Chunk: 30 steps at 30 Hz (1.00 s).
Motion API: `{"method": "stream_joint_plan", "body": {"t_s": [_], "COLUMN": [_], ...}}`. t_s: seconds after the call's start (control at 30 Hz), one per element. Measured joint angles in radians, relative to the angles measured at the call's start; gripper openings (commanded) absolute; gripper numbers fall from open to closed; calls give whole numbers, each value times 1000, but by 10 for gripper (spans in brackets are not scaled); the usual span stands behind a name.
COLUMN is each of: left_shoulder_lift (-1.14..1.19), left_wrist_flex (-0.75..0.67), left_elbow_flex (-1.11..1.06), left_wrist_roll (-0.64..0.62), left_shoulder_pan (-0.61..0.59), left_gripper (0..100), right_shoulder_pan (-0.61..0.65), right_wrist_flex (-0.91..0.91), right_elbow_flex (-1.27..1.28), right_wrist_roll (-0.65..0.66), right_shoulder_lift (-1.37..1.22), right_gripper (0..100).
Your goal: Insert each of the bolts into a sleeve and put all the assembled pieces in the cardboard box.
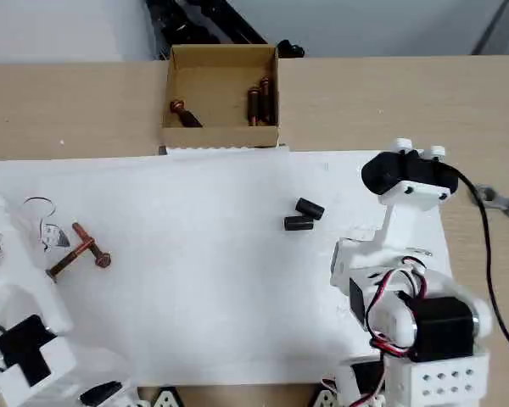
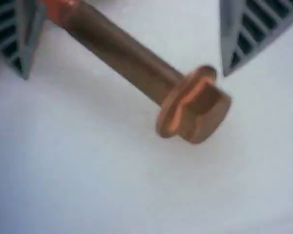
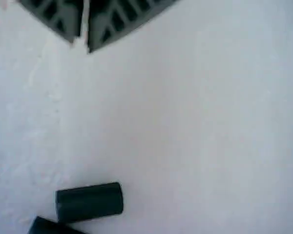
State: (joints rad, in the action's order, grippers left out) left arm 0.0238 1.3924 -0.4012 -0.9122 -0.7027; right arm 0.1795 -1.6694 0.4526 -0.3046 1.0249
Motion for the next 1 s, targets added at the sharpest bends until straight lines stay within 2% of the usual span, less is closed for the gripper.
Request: {"method": "stream_joint_plan", "body": {"t_s": [0.63,0.73,0.87,1.0], "left_shoulder_lift": [-20,-20,-21,-21], "left_wrist_flex": [-264,-288,-301,-325], "left_elbow_flex": [-210,-226,-224,-213], "left_wrist_roll": [-2,-2,-6,-6], "left_shoulder_pan": [6,6,6,11], "left_gripper": [237,178,19,21], "right_shoulder_pan": [0,0,0,0], "right_wrist_flex": [0,0,2,2], "right_elbow_flex": [0,0,0,0], "right_wrist_roll": [-5,-5,-5,-5], "right_shoulder_lift": [0,0,0,0], "right_gripper": [7,7,7,7]}}
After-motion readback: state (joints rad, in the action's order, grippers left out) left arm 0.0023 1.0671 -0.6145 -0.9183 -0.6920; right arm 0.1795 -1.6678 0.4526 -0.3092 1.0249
